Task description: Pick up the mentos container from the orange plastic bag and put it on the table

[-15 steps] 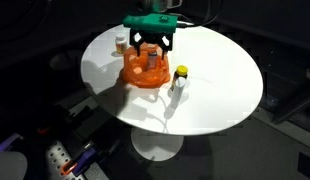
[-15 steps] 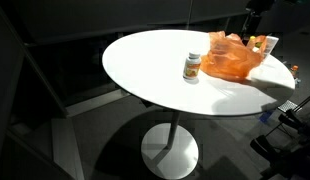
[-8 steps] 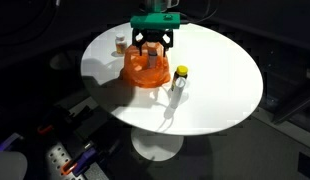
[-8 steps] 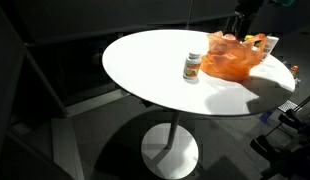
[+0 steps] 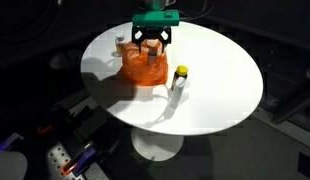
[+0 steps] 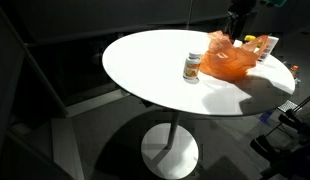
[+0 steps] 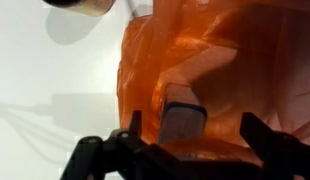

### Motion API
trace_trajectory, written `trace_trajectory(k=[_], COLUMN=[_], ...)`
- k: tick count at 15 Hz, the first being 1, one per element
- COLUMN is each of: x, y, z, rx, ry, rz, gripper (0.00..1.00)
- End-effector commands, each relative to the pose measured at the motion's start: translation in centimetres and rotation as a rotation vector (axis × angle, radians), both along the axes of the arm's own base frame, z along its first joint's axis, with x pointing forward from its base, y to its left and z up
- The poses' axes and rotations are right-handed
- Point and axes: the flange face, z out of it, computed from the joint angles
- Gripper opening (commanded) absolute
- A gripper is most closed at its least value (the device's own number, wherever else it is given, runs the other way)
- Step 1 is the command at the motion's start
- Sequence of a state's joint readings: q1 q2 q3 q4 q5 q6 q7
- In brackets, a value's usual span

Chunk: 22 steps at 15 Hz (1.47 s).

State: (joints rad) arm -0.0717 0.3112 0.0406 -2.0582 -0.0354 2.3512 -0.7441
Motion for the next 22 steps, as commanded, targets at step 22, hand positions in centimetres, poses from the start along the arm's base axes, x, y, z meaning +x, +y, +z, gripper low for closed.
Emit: trace_trajectory(k=[22], x=[-0.2], y=[-0.9], z=[-0.7], rx=[0.041], ry=[-0.127], rz=[-0.198], gripper=[0.62])
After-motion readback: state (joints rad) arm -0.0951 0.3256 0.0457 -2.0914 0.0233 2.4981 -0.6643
